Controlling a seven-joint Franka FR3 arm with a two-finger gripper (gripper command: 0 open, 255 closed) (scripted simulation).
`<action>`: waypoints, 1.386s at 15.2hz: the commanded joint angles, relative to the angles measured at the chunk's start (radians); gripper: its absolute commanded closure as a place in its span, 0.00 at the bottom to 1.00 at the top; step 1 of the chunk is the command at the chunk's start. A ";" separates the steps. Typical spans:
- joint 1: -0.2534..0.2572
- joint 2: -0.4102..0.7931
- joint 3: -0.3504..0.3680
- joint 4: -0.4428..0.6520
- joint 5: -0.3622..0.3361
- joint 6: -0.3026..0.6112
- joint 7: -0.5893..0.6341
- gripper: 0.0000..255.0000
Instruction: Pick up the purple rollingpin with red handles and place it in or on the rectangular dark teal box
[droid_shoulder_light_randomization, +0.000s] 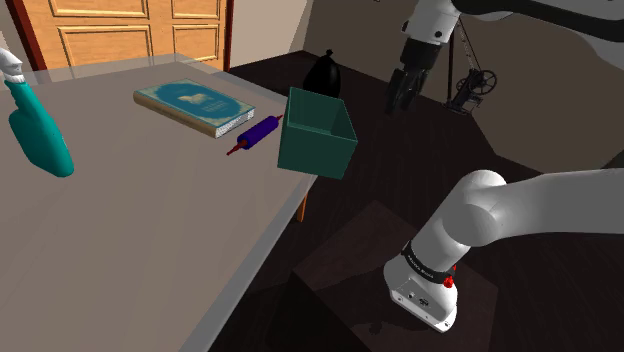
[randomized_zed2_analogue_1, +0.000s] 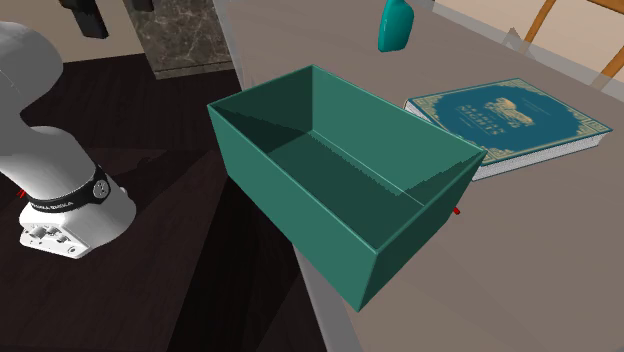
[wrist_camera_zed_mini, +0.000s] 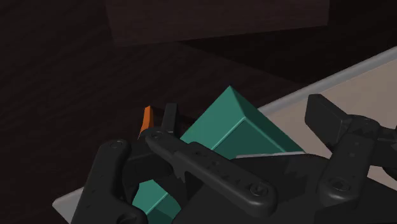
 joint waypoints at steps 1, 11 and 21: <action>0.000 0.000 0.000 0.000 0.000 0.000 0.000 0.00; -0.055 0.278 0.212 0.048 0.121 0.236 0.459 0.00; -0.125 0.667 0.351 0.262 0.082 0.408 0.910 0.00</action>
